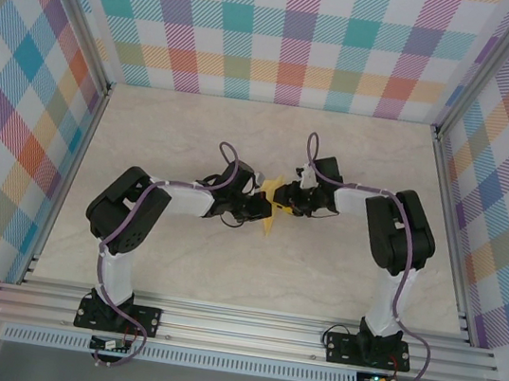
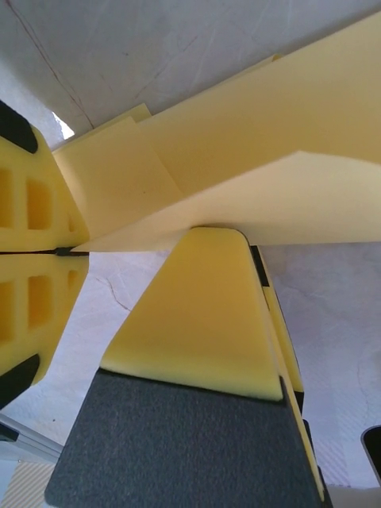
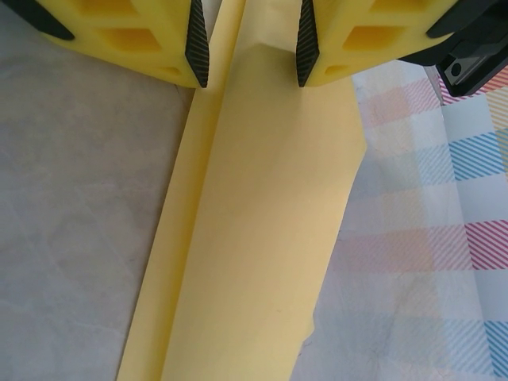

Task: Fold a paper plane with a square sheet of paper (fold left side to right side)
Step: Fold the wing for the fifth time at the center of the table.

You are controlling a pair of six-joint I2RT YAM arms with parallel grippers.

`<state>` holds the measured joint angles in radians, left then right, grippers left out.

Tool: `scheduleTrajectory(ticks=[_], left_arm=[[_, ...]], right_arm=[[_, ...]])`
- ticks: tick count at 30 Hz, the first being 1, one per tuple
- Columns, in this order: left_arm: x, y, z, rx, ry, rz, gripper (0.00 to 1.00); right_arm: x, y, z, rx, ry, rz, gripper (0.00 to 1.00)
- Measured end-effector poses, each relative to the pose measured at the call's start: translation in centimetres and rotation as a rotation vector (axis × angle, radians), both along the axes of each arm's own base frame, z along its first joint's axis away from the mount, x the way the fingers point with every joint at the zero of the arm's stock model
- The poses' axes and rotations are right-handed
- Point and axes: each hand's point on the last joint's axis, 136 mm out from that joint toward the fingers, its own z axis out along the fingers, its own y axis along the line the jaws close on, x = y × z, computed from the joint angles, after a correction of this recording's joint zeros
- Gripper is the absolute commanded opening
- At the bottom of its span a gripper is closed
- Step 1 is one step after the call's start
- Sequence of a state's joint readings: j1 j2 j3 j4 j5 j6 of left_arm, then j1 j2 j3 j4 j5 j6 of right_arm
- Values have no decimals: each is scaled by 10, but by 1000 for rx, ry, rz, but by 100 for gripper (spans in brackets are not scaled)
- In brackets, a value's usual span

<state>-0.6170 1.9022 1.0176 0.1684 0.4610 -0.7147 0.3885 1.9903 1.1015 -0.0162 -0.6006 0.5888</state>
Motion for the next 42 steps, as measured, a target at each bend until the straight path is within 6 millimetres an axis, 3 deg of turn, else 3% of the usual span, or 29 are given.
scheduleTrajectory(ticks=[4, 11, 15, 19, 22, 31, 37, 42], left_arm=[[0, -1, 1, -3, 0, -2, 20], [-1, 4, 4, -5, -6, 3, 30], [2, 21, 18, -16, -26, 38, 34], [19, 42, 33, -33, -54, 96, 34], [29, 51, 34, -36, -51, 122, 33], [56, 35, 25, -40, -19, 108, 33], [60, 32, 8, -11, 21, 97, 33], [60, 27, -1, -16, 47, 73, 27]], right_arm=[[1, 1, -1, -15, 19, 0, 35], [1, 0, -2, -27, 22, 0, 35], [1, 1, -2, -27, 22, 0, 35], [0, 1, -2, -28, 22, 0, 34], [0, 1, -2, -28, 21, 1, 35], [0, 1, -2, -29, 15, 7, 34], [0, 1, -2, -30, 13, 10, 34], [0, 1, -2, -30, 13, 10, 34]])
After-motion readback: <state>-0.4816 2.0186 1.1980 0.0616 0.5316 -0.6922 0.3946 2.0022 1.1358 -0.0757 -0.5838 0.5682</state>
